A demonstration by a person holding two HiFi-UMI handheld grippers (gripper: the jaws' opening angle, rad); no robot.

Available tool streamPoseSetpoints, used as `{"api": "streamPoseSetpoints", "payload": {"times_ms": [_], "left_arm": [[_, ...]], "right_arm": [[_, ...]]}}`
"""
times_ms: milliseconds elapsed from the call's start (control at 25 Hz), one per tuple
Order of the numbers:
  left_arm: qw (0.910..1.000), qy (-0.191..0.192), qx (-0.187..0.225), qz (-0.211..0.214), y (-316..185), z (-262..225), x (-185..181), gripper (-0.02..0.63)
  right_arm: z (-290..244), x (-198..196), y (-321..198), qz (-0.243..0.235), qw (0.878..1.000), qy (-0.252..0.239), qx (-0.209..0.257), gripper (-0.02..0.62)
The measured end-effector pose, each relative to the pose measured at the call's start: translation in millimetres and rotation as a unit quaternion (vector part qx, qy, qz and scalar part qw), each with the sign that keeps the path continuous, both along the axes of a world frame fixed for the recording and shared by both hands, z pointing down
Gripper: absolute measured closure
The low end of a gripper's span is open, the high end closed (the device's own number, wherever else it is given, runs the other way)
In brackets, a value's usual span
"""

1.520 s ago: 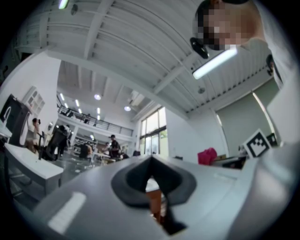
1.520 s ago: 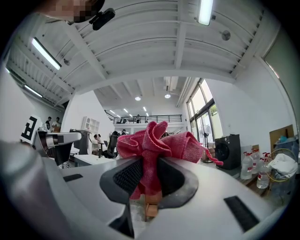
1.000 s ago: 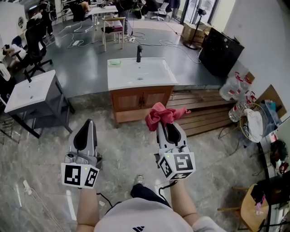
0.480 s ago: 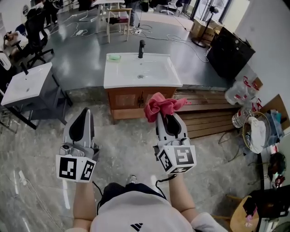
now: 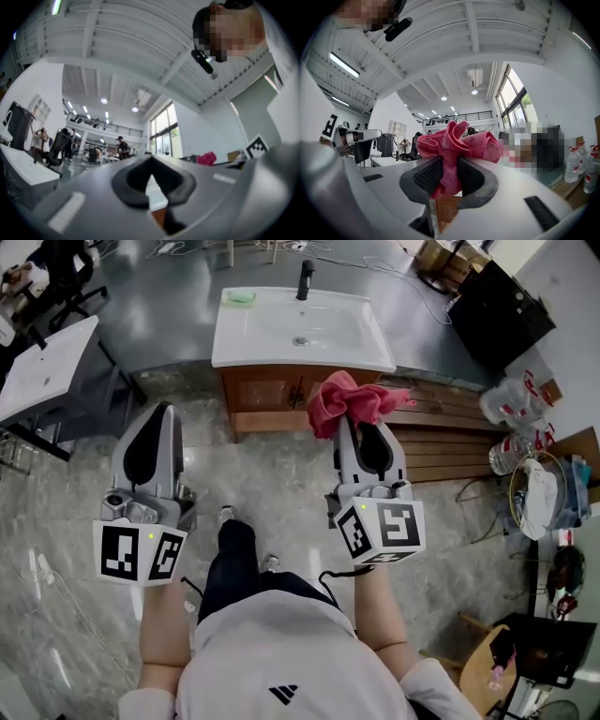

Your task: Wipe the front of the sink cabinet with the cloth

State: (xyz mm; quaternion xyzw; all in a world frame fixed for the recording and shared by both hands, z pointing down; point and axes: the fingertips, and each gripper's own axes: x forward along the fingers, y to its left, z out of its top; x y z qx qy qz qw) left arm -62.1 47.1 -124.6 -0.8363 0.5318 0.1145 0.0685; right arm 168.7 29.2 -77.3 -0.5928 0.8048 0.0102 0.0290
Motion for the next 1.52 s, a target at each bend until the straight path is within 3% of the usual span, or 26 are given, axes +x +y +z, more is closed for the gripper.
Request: {"api": "streamPoseSetpoints", "payload": {"times_ms": [360, 840, 1120, 1520], "left_arm": [[0.9996, 0.011, -0.007, 0.026, -78, 11, -17, 0.600], [0.9968, -0.002, -0.019, 0.078, -198, 17, -49, 0.600], [0.9934, -0.009, -0.040, 0.108, -240, 39, -49, 0.600], [0.9892, -0.011, -0.088, 0.117, -271, 95, -42, 0.600]], "right_arm": [[8, -19, -64, 0.021, 1.000, 0.005, -0.007, 0.502], [14, -53, -163, 0.067, 0.998, 0.000, -0.019, 0.500], [32, -68, -195, 0.079, 0.996, 0.002, -0.041, 0.500], [89, -69, -217, 0.078, 0.992, -0.003, -0.094, 0.500]]}}
